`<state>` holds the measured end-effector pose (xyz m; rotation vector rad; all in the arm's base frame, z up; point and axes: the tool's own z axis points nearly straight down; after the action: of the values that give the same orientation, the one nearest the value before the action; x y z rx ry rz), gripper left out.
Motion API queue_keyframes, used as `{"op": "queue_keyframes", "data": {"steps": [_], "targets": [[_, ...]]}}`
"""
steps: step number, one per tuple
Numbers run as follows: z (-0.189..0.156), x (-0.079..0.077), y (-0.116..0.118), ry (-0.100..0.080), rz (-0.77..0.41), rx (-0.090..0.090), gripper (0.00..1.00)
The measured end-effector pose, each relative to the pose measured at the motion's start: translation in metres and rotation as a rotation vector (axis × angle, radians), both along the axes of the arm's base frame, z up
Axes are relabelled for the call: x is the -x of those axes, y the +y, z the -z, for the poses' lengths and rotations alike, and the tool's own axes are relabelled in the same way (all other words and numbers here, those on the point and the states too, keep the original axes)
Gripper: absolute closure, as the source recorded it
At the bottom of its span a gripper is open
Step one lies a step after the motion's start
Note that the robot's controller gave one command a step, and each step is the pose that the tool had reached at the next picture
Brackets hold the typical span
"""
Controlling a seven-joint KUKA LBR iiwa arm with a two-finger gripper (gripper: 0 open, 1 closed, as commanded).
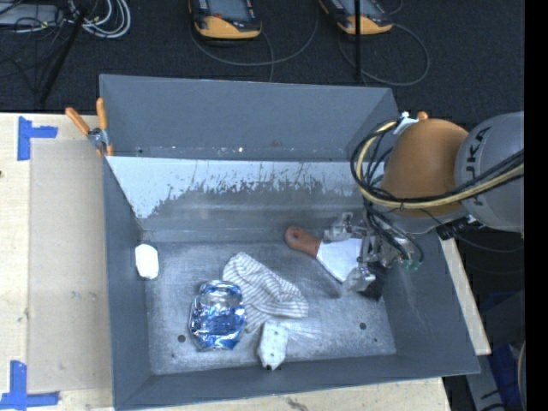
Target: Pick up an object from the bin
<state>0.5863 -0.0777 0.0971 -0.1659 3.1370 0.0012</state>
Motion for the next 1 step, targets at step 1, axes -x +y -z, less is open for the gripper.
{"op": "queue_keyframes", "data": {"steps": [1], "targets": [[0.0,0.0,0.0002,0.0,-0.001,0.0,1.0]]}}
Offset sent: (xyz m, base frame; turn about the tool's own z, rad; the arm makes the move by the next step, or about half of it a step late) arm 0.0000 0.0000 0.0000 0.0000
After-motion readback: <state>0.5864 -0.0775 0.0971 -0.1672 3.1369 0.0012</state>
